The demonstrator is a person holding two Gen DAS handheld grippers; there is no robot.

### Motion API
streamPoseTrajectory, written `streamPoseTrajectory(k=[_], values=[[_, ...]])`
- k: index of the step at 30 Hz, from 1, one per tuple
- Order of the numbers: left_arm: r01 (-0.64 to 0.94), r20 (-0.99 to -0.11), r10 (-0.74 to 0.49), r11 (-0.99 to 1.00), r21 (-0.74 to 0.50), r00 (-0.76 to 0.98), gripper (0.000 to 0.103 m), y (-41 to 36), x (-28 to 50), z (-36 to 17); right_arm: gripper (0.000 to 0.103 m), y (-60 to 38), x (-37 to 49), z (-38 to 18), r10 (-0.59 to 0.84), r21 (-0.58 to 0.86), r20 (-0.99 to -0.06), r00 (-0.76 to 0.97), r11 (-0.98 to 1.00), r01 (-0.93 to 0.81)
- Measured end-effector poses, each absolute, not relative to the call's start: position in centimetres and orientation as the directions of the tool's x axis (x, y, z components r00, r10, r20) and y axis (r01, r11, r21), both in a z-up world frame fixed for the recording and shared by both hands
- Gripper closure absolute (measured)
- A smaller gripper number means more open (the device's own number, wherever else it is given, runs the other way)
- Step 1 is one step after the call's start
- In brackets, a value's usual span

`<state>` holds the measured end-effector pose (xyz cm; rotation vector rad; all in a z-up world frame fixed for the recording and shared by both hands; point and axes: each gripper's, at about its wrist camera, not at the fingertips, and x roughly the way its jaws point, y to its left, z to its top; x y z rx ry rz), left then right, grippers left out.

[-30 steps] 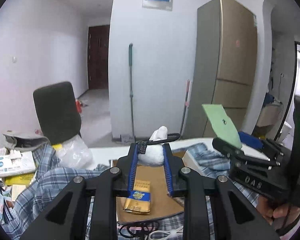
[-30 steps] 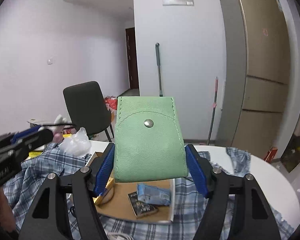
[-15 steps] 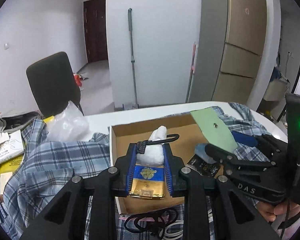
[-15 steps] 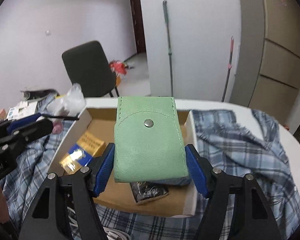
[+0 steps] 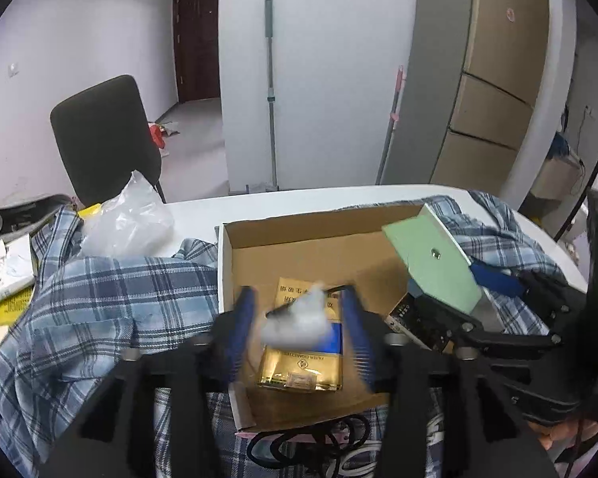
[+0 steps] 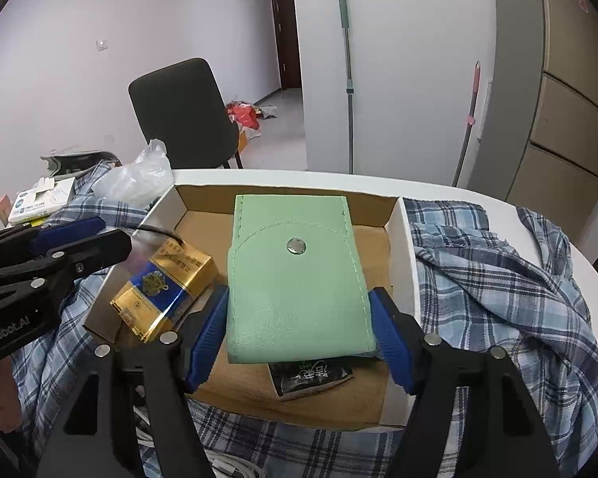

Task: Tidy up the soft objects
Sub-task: 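Lower the pouch and white figure into the box and open both grippers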

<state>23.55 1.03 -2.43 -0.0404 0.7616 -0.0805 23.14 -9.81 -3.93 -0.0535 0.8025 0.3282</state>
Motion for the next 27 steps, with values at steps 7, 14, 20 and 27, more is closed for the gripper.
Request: streamPoseTrajectory(k=[7, 14, 20, 27], values=[[0.049, -0.662, -0.074, 0.997, -0.057, 0.746, 0.044, 1.3, 23.2, -1.6, 0.034, -9.7, 23.5, -4.6, 0.273, 0.083, -0.726, 0.631, 0.946, -0.313], [0.047, -0.636, -0.056, 0.998, -0.031, 0.769, 0.041, 1.1, 22.6, -0.9, 0.030, -9.7, 23.4, -4.7, 0.295, 0.102, -0.726, 0.621, 0.939, -0.327], [0.052, -0.617, -0.069, 0.998, -0.047, 0.784, 0.041, 1.2, 22.1, -0.2, 0.018, -9.8, 23.1, -4.2, 0.308, 0.112, -0.714, 0.629, 0.937, -0.331], [0.089, -0.541, -0.091, 0.996, -0.030, 0.836, 0.041, 0.4, 19.7, 2.8, 0.018, -10.8, 22.0, -1.6, 0.313, 0.118, -0.673, 0.670, 0.940, -0.320]])
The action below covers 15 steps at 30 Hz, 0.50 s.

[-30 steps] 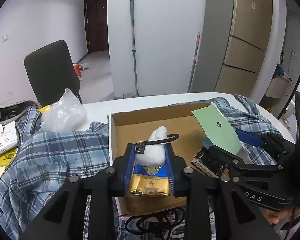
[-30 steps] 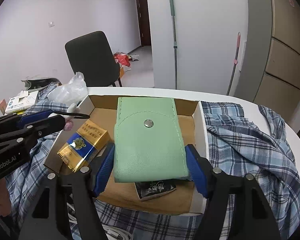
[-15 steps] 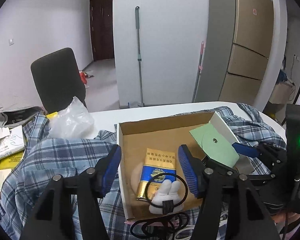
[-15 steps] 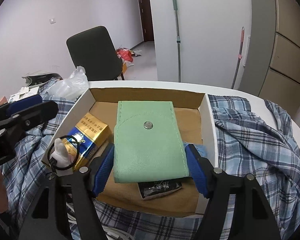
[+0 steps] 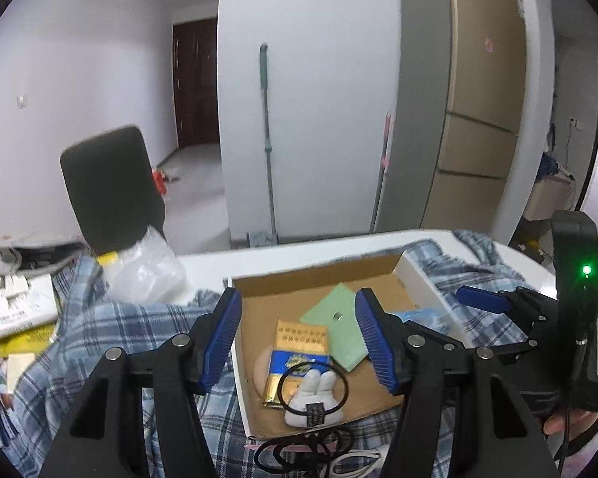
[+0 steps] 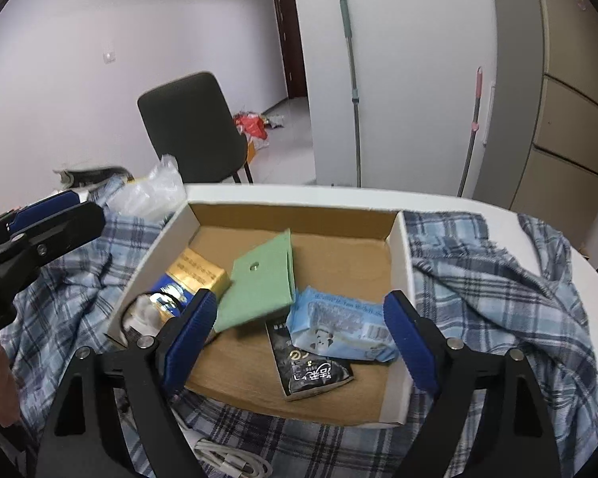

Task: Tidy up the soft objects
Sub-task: 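Lower the pouch and white figure into the box and open both grippers, then withdraw both tools and move the right tool to the white USB cable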

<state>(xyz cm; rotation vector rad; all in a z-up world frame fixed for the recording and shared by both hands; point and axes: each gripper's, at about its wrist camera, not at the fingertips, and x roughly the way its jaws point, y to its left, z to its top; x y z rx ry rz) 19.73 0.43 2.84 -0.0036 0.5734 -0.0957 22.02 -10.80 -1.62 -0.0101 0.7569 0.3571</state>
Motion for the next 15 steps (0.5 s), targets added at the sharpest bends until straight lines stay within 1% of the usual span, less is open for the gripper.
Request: streamPoseTrajectory(k=[9, 15], values=[[0.109, -0.397, -0.119, 0.993, -0.048, 0.910, 0.041, 0.4, 13.4, 8.0, 0.018, -12.5, 17.8, 4.5, 0.314, 0.116, -0.564, 0.763, 0.946, -0.303], [0.109, -0.319, -0.117, 0.993, -0.044, 0.940, 0.041, 1.4, 8.7, 9.4, 0.018, -12.3, 14.0, 6.6, 0.320, 0.087, -0.505, 0.801, 0.943, -0.322]])
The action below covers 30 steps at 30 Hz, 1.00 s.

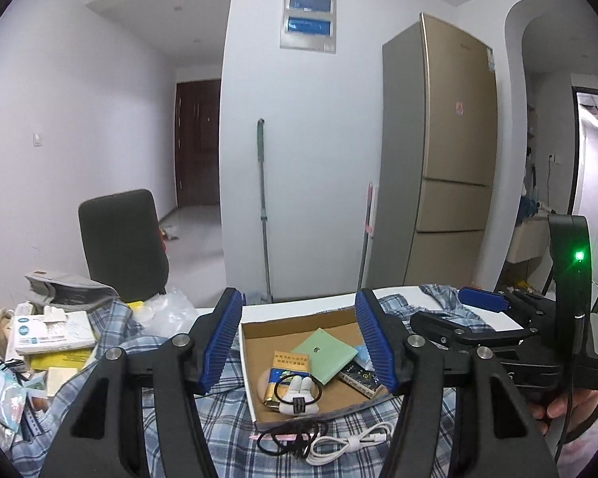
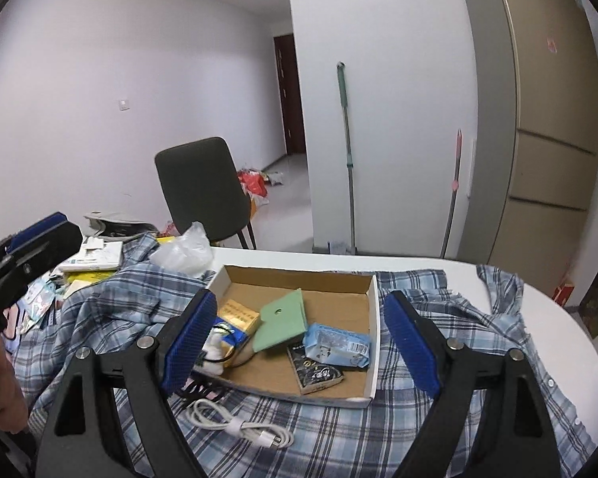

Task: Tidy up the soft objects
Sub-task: 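Withdraw both tools and move the right tool to the white USB cable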

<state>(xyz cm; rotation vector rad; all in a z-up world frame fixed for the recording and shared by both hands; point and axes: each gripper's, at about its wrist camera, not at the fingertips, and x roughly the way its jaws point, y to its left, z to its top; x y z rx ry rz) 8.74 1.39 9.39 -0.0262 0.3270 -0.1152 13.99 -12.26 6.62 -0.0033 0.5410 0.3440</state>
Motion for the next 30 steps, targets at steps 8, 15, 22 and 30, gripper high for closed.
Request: streamPoseTrajectory(k=[8, 15, 22, 30], values=[[0.098, -0.286, -0.121, 0.991, -0.095, 0.950, 0.016, 2.6, 5.4, 6.8, 0.017, -11.8, 10.7, 5.2, 0.355, 0.072, -0.497, 0.792, 0.926, -0.370], [0.116, -0.243, -0.136, 0.989, -0.092, 0.960, 0.003, 3.1, 4.8, 2.9, 0.014, -11.8, 9.2, 1.7, 0.348, 0.037, -0.487, 0.801, 0.925, -0.379], [0.074, -0.236, -0.077, 0.997, -0.021, 0.969, 0.000, 2.7, 5.4, 0.1, 0.006, -12.1, 9.0, -1.1, 0.322, 0.025, -0.479, 0.816, 0.935, -0.354], [0.048, -0.302, -0.064, 0.997, -0.059, 0.951, 0.000, 3.8, 7.1, -0.9, 0.006, -10.3, 9.5, -3.3, 0.319, -0.035, -0.560, 0.764, 0.913, -0.406]])
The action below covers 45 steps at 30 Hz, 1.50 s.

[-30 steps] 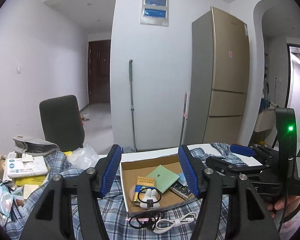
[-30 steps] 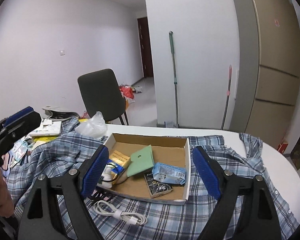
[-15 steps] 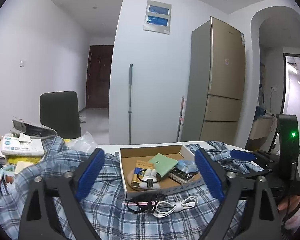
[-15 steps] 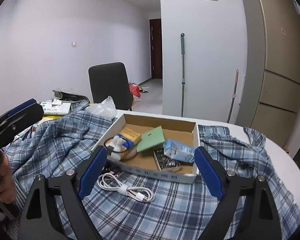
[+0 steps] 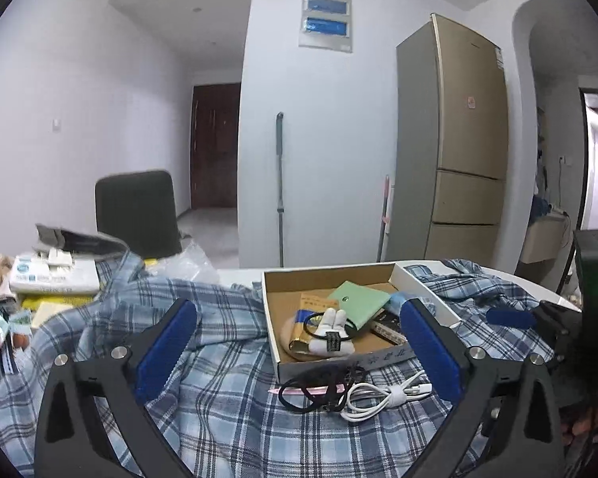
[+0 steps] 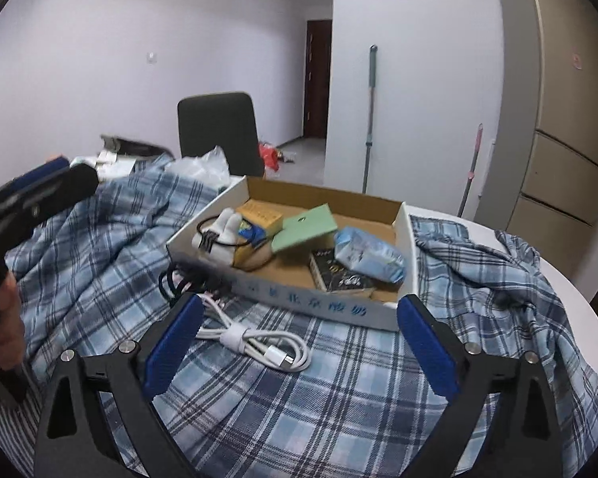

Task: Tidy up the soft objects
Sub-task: 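Withdraw both tools and move the right tool to the white USB cable, then grasp the coiled white USB cable with the right gripper and lift it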

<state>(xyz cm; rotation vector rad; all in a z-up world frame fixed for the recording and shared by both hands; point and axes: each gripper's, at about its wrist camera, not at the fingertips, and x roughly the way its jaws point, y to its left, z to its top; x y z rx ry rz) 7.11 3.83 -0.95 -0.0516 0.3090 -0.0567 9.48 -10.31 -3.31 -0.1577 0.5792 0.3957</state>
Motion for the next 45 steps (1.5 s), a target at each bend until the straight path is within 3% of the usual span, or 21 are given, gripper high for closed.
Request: streamPoseTrajectory(k=[10, 14, 21, 25, 30, 31, 32, 45], values=[[0.026, -0.332, -0.045, 0.998, -0.061, 0.942, 0.000, 4.0, 7.6, -1.4, 0.006, -7.1, 12.8, -6.3, 0.351, -0.007, -0.767, 0.537, 0.832, -0.555], [0.027, -0.338, -0.049, 0.997, -0.068, 0.940, 0.000, 4.1, 7.6, -1.5, 0.017, -6.5, 13.9, -7.8, 0.360, 0.022, -0.811, 0.461, 0.806, -0.592], [0.022, -0.357, -0.055, 0.995, -0.097, 0.932, 0.000, 4.6, 7.8, -1.8, 0.025, -6.5, 15.0, -8.7, 0.382, 0.036, -0.830, 0.407, 0.764, -0.644], [0.034, -0.349, -0.059, 0.996, -0.077, 0.935, 0.000, 4.1, 7.5, -1.7, 0.048, -6.7, 15.3, -8.9, 0.386, 0.043, -0.833, 0.398, 0.761, -0.648], [0.041, -0.339, -0.059, 0.997, -0.062, 0.939, 0.000, 3.8, 7.3, -1.6, 0.063, -7.3, 14.8, -8.2, 0.386, 0.048, -0.829, 0.405, 0.770, -0.636], [0.040, -0.341, -0.060, 0.997, -0.063, 0.938, 0.000, 3.8, 7.4, -1.6, 0.078, -7.3, 14.5, -8.0, 0.377, 0.031, -0.828, 0.415, 0.770, -0.638], [0.040, -0.342, -0.060, 0.997, -0.065, 0.938, 0.000, 3.8, 7.4, -1.6, 0.082, -7.3, 14.3, -7.9, 0.377, 0.028, -0.829, 0.414, 0.766, -0.642], [0.033, -0.339, -0.054, 0.997, -0.065, 0.939, 0.000, 4.1, 7.3, -1.5, 0.083, -11.3, 12.7, -5.3, 0.290, 0.091, -0.860, 0.420, 0.897, -0.433]])
